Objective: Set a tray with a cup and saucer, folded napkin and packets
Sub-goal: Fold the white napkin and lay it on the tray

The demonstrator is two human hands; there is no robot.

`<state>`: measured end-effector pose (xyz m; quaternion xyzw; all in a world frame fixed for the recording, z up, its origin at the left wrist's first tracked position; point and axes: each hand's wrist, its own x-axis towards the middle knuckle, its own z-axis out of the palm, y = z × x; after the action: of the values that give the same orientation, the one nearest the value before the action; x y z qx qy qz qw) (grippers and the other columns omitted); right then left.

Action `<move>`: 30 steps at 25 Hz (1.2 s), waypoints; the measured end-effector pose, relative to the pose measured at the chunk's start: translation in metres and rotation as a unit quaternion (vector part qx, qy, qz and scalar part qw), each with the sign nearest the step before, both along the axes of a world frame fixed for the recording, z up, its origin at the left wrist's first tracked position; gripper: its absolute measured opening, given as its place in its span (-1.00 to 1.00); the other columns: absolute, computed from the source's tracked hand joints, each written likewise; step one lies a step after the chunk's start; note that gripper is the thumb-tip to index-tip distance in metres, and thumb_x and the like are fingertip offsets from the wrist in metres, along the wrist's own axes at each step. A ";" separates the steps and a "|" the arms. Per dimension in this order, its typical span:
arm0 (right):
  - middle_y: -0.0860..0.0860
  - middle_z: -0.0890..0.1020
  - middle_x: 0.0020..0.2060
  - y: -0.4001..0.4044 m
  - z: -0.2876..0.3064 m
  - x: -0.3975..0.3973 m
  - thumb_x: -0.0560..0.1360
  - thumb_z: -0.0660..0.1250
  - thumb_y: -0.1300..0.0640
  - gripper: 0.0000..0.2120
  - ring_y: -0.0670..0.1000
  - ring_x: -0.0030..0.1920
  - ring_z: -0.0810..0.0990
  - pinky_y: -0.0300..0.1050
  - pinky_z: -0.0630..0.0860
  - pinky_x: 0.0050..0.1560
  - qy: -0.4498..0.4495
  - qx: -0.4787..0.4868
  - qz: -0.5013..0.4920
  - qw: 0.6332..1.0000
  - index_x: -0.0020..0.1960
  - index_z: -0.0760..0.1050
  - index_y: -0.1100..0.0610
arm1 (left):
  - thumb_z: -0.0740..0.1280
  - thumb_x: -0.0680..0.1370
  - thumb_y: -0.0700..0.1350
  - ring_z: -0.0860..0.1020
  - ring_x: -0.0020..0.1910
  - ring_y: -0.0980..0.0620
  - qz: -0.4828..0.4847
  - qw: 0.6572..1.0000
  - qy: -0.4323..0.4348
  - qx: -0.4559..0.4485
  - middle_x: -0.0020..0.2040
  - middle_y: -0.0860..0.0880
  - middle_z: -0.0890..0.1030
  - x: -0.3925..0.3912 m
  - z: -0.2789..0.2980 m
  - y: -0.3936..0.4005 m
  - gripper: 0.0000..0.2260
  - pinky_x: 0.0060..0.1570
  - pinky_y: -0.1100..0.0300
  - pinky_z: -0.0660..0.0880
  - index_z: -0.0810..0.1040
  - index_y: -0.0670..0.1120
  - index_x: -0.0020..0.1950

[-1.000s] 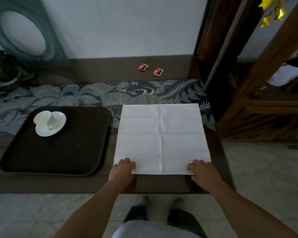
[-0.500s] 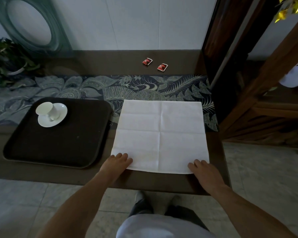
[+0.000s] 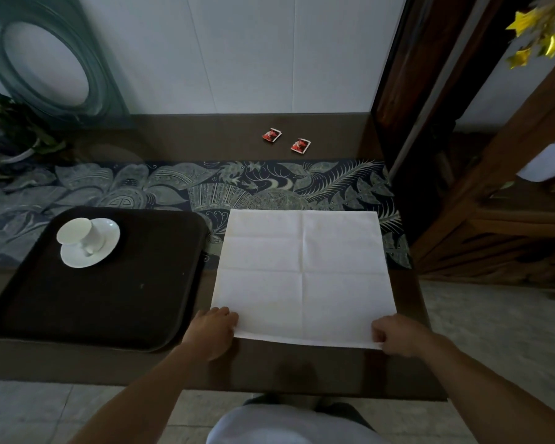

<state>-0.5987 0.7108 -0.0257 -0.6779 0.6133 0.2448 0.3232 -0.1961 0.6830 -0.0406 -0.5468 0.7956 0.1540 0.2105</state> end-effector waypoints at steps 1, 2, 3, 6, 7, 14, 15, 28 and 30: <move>-0.02 0.58 0.06 -0.010 0.002 -0.004 0.43 0.34 0.22 -0.79 -0.03 -0.01 0.51 -0.19 0.48 -0.06 -0.002 0.023 0.004 1.000 0.03 0.55 0.01 | 0.12 0.57 -0.06 0.49 0.15 -0.06 -0.015 0.999 -0.006 0.028 0.14 -0.01 0.51 0.001 0.002 -0.008 -0.76 0.14 0.04 0.37 0.46 0.03 0.20; -0.02 0.58 0.04 -0.021 0.005 -0.007 0.42 0.36 0.23 -0.78 -0.04 -0.01 0.51 -0.22 0.47 -0.08 -0.007 0.043 0.003 0.999 0.04 0.57 0.03 | 0.12 0.58 -0.07 0.50 0.15 -0.07 -0.021 0.998 -0.006 0.058 0.16 -0.02 0.52 0.002 0.005 -0.017 -0.74 0.11 0.06 0.39 0.47 0.03 0.22; -0.04 0.58 0.01 -0.031 0.009 -0.010 0.42 0.38 0.24 -0.78 -0.05 -0.02 0.51 -0.24 0.47 -0.10 -0.013 0.061 -0.002 0.998 0.03 0.58 0.04 | 0.13 0.58 -0.08 0.50 0.16 -0.07 -0.016 0.996 0.000 0.092 0.18 -0.03 0.53 0.002 0.008 -0.027 -0.73 0.09 0.08 0.40 0.48 0.03 0.24; -0.07 0.56 -0.09 -0.062 0.017 -0.019 0.41 0.43 0.24 -0.80 -0.06 -0.04 0.53 -0.24 0.49 -0.10 -0.037 0.082 -0.024 0.996 -0.01 0.58 0.03 | 0.14 0.59 -0.07 0.49 0.20 -0.07 0.007 0.990 0.035 0.135 0.24 -0.05 0.54 0.006 0.013 -0.060 -0.72 0.12 0.09 0.43 0.50 0.00 0.26; -0.08 0.56 -0.10 -0.074 0.020 -0.022 0.41 0.43 0.23 -0.81 -0.06 -0.04 0.53 -0.24 0.49 -0.12 -0.046 0.080 -0.033 0.995 -0.01 0.58 0.04 | 0.15 0.59 -0.07 0.49 0.22 -0.07 0.011 0.991 0.046 0.127 0.26 -0.05 0.54 0.008 0.015 -0.072 -0.72 0.15 0.09 0.43 0.50 0.00 0.27; -0.05 0.56 -0.12 -0.157 0.026 -0.040 0.47 0.40 0.17 -0.86 -0.05 -0.08 0.53 -0.20 0.43 -0.18 -0.056 -0.041 -0.049 0.996 -0.12 0.49 -0.04 | 0.20 0.62 -0.15 0.53 0.17 -0.07 0.065 0.988 0.130 0.061 0.22 -0.07 0.59 0.014 0.027 -0.168 -0.77 0.13 0.12 0.43 0.54 -0.03 0.24; -0.06 0.58 -0.13 -0.168 0.025 -0.042 0.48 0.40 0.16 -0.87 -0.06 -0.10 0.53 -0.18 0.42 -0.20 -0.059 -0.069 -0.070 0.993 -0.13 0.49 -0.06 | 0.21 0.62 -0.16 0.54 0.17 -0.08 0.082 0.985 0.144 0.049 0.22 -0.07 0.59 0.013 0.027 -0.181 -0.77 0.14 0.11 0.44 0.55 -0.04 0.24; 0.08 0.64 0.01 -0.268 -0.021 -0.042 0.56 0.28 0.14 -0.89 0.16 -0.02 0.59 -0.02 0.49 -0.12 -0.024 -0.206 -0.176 0.962 0.06 0.54 0.03 | 0.21 0.59 -0.17 0.52 0.03 -0.13 0.153 0.972 0.166 -0.071 0.09 -0.11 0.56 -0.016 -0.016 -0.285 -0.79 -0.02 -0.02 0.50 0.53 -0.10 0.19; 0.09 0.65 -0.02 -0.270 -0.026 -0.041 0.55 0.29 0.15 -0.91 0.17 -0.04 0.59 0.02 0.53 -0.13 -0.022 -0.240 -0.183 0.953 0.03 0.54 0.03 | 0.22 0.58 -0.17 0.51 0.00 -0.12 0.150 0.968 0.175 -0.099 0.06 -0.10 0.57 -0.018 -0.021 -0.284 -0.82 -0.05 -0.03 0.50 0.52 -0.11 0.16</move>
<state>-0.6394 0.4412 -0.0518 -0.6167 0.7603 0.0117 0.2036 -0.2143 0.3985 -0.0612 -0.6427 0.7400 0.1976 -0.0122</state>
